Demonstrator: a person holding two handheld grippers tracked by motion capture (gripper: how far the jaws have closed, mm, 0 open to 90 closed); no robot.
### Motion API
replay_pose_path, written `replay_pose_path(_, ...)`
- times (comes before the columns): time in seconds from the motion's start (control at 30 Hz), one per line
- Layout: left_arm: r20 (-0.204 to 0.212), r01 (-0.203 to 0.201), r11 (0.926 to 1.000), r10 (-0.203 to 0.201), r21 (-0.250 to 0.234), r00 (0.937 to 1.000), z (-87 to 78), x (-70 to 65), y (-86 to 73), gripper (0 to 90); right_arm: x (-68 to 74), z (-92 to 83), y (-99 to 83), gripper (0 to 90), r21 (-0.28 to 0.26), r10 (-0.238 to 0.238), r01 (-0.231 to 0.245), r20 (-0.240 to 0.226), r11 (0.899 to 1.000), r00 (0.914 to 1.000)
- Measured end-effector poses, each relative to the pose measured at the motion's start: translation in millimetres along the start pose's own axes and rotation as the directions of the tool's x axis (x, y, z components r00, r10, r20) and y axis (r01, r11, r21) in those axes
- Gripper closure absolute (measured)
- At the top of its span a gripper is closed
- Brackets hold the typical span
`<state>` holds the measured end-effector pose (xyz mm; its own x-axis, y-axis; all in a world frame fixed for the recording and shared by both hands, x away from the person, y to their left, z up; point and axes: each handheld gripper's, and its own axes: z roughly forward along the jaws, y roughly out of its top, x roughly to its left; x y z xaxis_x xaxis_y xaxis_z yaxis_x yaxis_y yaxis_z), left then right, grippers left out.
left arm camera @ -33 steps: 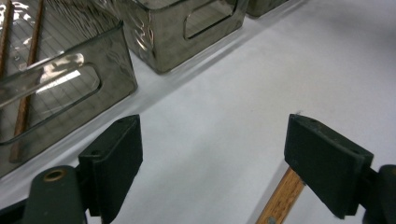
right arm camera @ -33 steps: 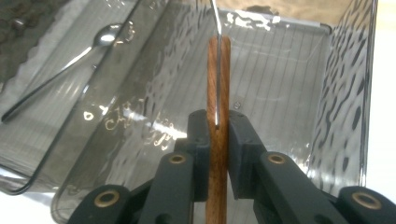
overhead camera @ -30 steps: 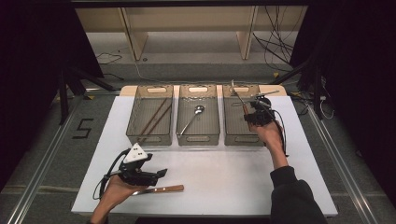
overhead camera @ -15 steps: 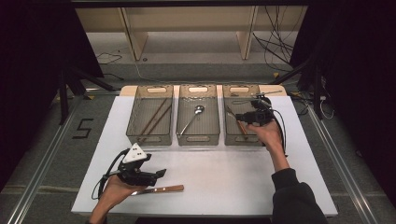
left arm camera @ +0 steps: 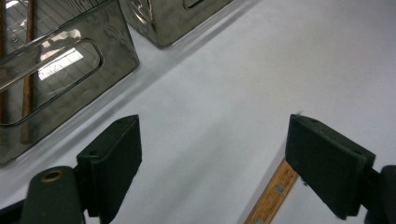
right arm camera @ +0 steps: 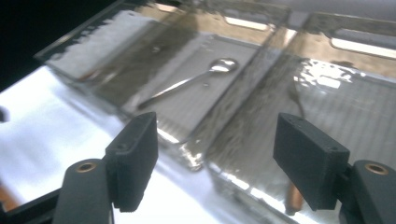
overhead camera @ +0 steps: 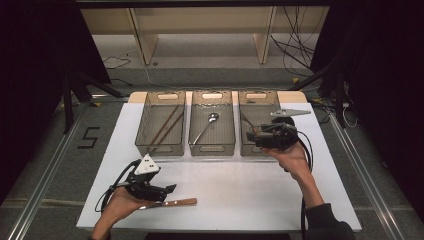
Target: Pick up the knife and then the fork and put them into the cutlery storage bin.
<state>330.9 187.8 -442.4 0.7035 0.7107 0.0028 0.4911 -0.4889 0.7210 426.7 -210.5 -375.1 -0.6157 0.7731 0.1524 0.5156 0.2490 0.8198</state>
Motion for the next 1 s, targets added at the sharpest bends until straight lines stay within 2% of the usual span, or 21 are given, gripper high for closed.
replay_pose_path(0.13, 0.005, -0.022, 0.999, 0.022, 0.04, 0.9997, 1.7, -2.0, 0.5, 18.4, 10.7, -9.8, -13.5, 30.2, -0.026, -0.026, 0.026, -0.027, 0.999, 0.9993)
replay_pose_path(0.23, 0.003, -0.054, 0.9951, 0.054, 0.083, 0.9986, 4.2, -5.3, 0.6, 18.4, 15.7, -12.9, -23.1, 30.0, -0.028, -0.036, 0.035, -0.038, 0.999, 0.9986)
replay_pose_path(0.37, 0.027, -0.072, 0.9894, 0.069, 0.126, 0.9972, 7.0, -9.3, 0.7, 18.5, 21.9, -14.8, -33.1, 29.8, -0.027, -0.049, 0.048, -0.049, 0.998, 0.9976)
replay_pose_path(0.5, 0.036, -0.104, 0.9779, 0.099, 0.181, 0.9944, 10.0, -11.0, -0.9, 18.7, 30.6, -16.7, -41.3, 28.2, -0.015, -0.081, 0.08, -0.054, 0.997, 0.9952)
replay_pose_path(0.6, 0.052, -0.104, 0.9701, 0.095, 0.219, 0.9941, 14.3, -11.0, -3.4, 18.7, 35.5, -16.8, -49.1, 27.1, -0.02, -0.092, 0.091, -0.073, 0.996, 0.993)
replay_pose_path(0.67, 0.056, -0.121, 0.9603, 0.11, 0.251, 0.9924, 17.3, -11.8, -5.0, 18.7, 39.3, -15.8, -54.8, 26.7, -0.023, -0.101, 0.1, -0.081, 0.995, 0.9915)
replay_pose_path(0.77, 0.063, -0.146, 0.9496, 0.134, 0.277, 0.989, 19.7, -13.9, -6.2, 19.6, 45.5, -15.0, -61.6, 25.8, -0.025, -0.116, 0.114, -0.095, 0.993, 0.9886)
replay_pose_path(0.87, 0.077, -0.157, 0.9445, 0.141, 0.288, 0.987, 20.7, -14.8, -6.5, 21.8, 50.4, -15.9, -67.5, 25.3, -0.029, -0.125, 0.123, -0.109, 0.992, 0.9862)
replay_pose_path(0.9, 0.08, -0.169, 0.9384, 0.152, 0.301, 0.9852, 20.9, -15.6, -6.7, 22.7, 51.9, -16.6, -69.3, 25.2, -0.03, -0.128, 0.126, -0.112, 0.992, 0.9854)
replay_pose_path(1.0, 0.089, -0.195, 0.9276, 0.175, 0.319, 0.9805, 21.3, -18.2, -6.6, 25.7, 54.6, -19.0, -73.9, 25.0, -0.034, -0.131, 0.127, -0.118, 0.991, 0.9844)
